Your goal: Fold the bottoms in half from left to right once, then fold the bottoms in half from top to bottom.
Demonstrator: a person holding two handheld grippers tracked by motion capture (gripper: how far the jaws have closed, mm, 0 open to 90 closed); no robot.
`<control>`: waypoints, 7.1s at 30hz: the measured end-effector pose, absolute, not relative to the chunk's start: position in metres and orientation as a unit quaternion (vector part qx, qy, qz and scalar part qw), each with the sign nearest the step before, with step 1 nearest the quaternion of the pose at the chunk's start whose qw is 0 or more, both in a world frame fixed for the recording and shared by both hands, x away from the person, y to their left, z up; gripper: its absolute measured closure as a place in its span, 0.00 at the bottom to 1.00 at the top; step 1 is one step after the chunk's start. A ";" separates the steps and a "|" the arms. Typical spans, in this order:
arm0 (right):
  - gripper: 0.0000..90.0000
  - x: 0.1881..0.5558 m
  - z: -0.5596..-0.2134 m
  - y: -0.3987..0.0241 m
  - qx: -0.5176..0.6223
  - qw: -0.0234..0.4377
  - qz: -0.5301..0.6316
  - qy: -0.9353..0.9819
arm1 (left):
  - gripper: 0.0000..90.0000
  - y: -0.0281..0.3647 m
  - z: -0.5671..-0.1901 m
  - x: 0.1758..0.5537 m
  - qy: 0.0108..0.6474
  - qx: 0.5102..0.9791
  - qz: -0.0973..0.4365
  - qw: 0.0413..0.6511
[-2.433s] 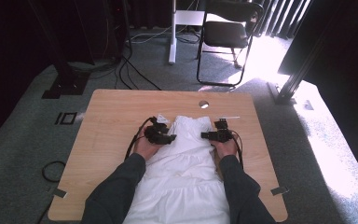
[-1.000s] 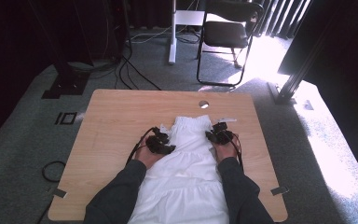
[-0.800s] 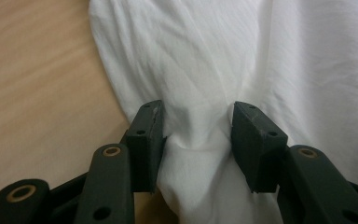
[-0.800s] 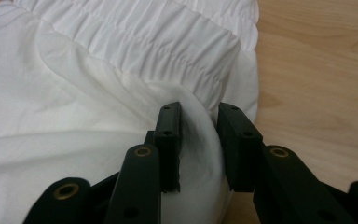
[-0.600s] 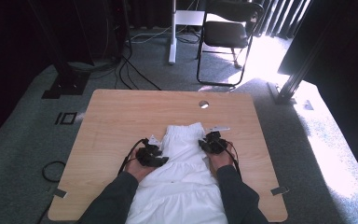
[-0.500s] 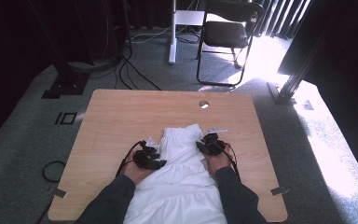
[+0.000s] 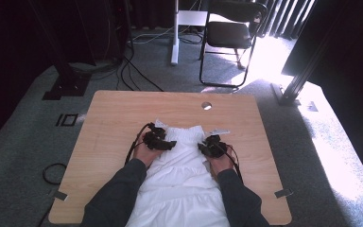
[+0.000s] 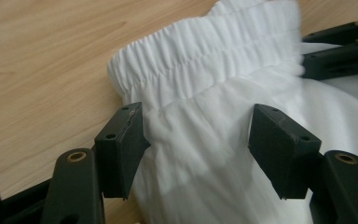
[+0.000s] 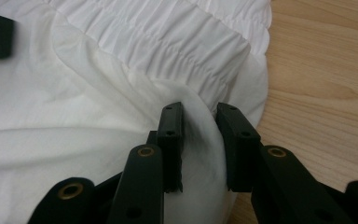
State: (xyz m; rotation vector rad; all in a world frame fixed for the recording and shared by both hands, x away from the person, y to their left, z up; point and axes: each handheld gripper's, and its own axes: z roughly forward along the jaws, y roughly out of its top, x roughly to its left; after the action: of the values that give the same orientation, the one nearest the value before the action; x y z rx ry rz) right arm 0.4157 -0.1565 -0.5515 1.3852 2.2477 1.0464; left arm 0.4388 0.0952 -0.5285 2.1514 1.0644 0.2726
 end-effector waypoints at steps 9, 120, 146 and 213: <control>0.79 0.417 -0.551 -0.157 0.482 0.147 0.365 0.783 | 0.33 0.097 -0.545 0.450 0.431 0.826 0.131 0.339; 0.88 0.366 -0.544 -0.132 0.368 0.098 0.358 0.853 | 0.85 0.135 -0.537 0.361 0.316 0.881 0.108 0.335; 0.88 0.477 -0.539 -0.133 0.495 0.146 0.327 0.792 | 0.86 0.090 -0.529 0.475 0.374 0.866 0.173 0.285; 0.88 0.429 -0.543 -0.130 0.402 0.105 0.363 0.834 | 0.88 0.129 -0.534 0.433 0.360 0.864 0.132 0.326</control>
State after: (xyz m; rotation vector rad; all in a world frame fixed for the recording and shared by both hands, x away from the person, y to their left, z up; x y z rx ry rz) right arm 0.4290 -0.1304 -0.5428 1.1844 2.4588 1.0712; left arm 0.4330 0.1292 -0.5340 2.2653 0.9439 0.3462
